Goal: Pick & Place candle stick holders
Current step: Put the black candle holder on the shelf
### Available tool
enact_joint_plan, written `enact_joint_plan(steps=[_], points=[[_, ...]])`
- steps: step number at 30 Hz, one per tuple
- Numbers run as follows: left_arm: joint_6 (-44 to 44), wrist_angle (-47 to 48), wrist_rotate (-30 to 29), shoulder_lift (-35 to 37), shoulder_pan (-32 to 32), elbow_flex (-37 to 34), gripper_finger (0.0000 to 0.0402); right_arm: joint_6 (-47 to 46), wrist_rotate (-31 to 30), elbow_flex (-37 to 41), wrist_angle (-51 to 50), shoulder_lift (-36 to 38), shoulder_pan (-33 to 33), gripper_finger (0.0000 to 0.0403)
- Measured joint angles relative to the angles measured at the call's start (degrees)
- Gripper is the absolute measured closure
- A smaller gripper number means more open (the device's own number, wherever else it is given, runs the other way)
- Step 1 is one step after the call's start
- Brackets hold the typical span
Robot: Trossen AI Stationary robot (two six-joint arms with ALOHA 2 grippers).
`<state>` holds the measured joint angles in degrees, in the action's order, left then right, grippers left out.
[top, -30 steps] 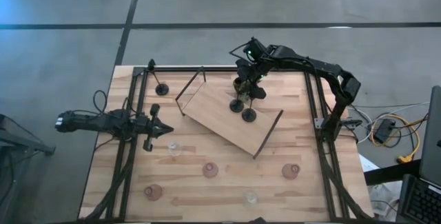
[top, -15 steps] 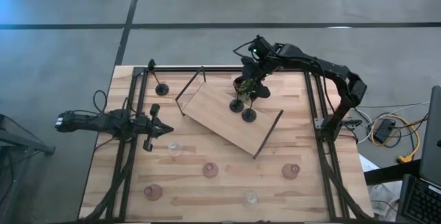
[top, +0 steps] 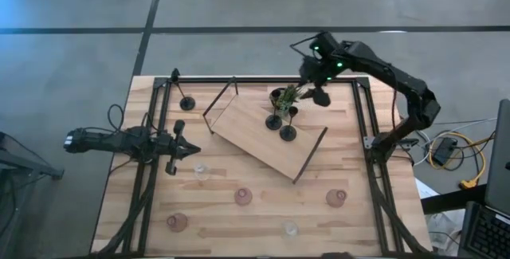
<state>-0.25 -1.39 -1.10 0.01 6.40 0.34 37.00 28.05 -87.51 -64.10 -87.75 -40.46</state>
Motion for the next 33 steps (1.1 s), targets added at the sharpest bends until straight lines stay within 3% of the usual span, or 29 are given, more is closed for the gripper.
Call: enact_joint_plan(steps=[4,11,20,25,33], points=[[0.00,0.00,0.00,0.00,0.00,0.00,0.0376,-3.71,0.05,1.88,-7.33,4.17,-2.66,0.0209],[0.00,0.02,-0.01,0.00,0.00,0.00,0.0376,-7.39,0.26,11.27,-9.08,16.36,-3.46,0.0280],[0.00,0.02,0.00,0.00,0.01,0.00,0.0376,-11.49,0.43,28.10,5.96,35.25,-3.46,0.0371],[0.00,0.04,0.00,0.00,-0.01,0.00,0.0376,-15.57,0.52,34.97,8.65,42.43,-3.46,0.0393],[-0.13,0.79,0.09,0.00,0.01,0.00,0.0376,-17.60,1.84,38.80,8.05,48.69,-3.42,0.0394]])
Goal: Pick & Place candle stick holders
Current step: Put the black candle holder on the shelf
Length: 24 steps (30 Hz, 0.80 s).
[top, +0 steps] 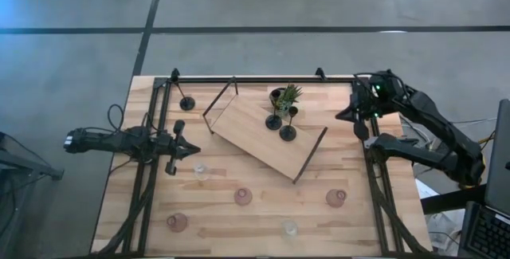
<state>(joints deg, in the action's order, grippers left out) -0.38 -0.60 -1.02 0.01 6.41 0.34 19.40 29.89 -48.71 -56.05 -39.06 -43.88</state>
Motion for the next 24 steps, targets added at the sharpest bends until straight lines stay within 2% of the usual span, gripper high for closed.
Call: enact_joint_plan(steps=[4,15,24], points=[[-0.07,0.10,0.05,-0.46,0.00,0.00,0.0376,-2.64,0.13,-0.02,-0.90,1.96,0.00,0.0394],[-0.10,0.41,0.02,-0.92,0.00,0.00,0.0376,-10.37,0.16,2.65,1.24,17.99,0.00,0.0394],[-0.09,-0.88,-0.39,-0.98,-0.02,0.00,0.0376,-14.79,0.23,3.75,0.92,25.66,0.00,0.0394]])
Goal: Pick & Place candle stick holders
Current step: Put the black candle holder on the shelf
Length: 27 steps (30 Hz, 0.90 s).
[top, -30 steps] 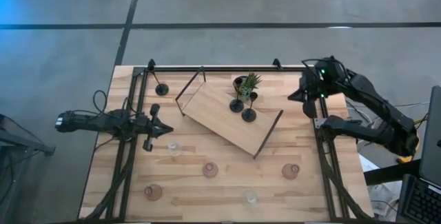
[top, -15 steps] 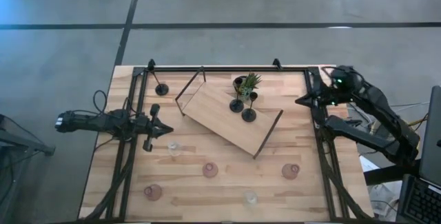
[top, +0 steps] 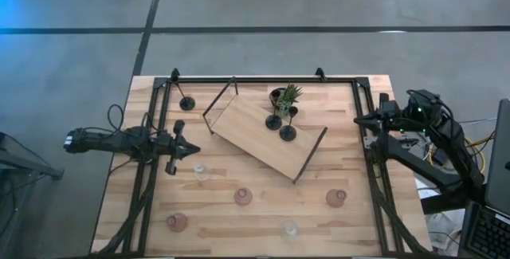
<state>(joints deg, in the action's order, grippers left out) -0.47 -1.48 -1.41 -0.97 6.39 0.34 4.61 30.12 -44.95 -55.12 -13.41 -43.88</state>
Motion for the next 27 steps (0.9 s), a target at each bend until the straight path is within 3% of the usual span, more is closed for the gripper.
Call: enact_joint_plan(steps=[27], points=[[-4.35,-1.94,-0.28,0.02,-0.04,0.00,0.0376,-1.62,-0.12,0.09,0.01,2.38,0.00,0.0394]])
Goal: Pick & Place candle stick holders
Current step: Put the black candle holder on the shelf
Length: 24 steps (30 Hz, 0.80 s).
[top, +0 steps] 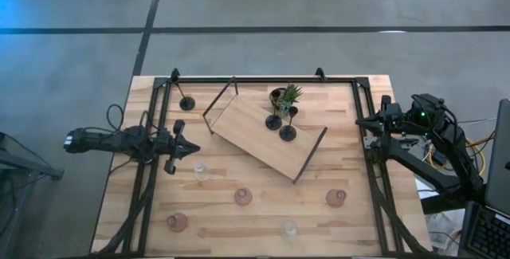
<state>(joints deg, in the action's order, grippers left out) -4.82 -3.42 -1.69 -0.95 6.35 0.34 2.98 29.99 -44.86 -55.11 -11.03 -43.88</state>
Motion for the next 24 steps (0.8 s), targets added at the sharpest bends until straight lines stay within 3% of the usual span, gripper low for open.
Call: enact_joint_plan(steps=[6,10,14,17,20,24], points=[[-0.94,0.48,-0.59,-0.31,0.02,2.92,0.0376,0.00,-0.01,0.00,0.02,-0.02,0.00,0.0394],[0.17,8.13,-5.92,-0.56,0.00,9.04,0.0376,0.02,-0.01,0.00,0.02,-0.04,0.00,0.0394],[0.70,15.88,-14.86,-2.08,0.02,14.70,0.0376,0.01,-0.03,0.00,0.03,-0.04,0.00,0.0394],[-0.21,19.62,-25.57,-4.25,0.02,17.29,0.0376,0.01,-0.04,0.00,0.03,-0.04,0.00,0.0394],[-0.16,19.62,-37.13,-6.34,0.00,18.64,0.0376,0.02,-0.04,0.00,0.04,-0.04,0.00,0.0394],[0.04,19.98,-46.83,-9.32,0.01,18.66,0.0376,0.02,-0.04,0.00,0.04,-0.04,0.00,0.0394]])
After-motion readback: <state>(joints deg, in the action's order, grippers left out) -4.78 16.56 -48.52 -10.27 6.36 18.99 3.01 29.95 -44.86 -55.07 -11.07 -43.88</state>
